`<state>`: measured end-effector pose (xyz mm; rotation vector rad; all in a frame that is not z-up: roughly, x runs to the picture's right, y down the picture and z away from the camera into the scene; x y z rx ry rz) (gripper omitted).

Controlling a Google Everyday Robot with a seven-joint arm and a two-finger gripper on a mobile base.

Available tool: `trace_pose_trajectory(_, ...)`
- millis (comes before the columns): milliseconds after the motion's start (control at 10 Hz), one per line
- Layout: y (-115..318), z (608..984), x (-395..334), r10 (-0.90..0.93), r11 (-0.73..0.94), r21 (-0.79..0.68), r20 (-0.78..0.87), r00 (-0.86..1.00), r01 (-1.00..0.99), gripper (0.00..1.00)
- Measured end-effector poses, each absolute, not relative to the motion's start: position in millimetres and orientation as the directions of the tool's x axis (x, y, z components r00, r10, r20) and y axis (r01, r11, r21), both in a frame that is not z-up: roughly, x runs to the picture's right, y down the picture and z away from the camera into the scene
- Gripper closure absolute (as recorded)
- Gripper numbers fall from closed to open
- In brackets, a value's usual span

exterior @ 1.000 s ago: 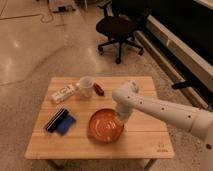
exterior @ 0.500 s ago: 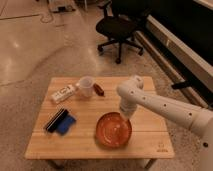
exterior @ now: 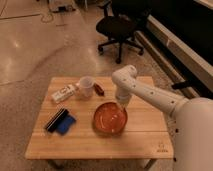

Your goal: Drag the ceramic bowl in a circle

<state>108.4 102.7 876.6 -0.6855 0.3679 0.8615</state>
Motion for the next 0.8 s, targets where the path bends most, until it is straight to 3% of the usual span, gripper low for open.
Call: trace_pose_trajectory(800,87,868,150,0.596,0.433,-0.397,-0.548,0.587,-0.810,0.87)
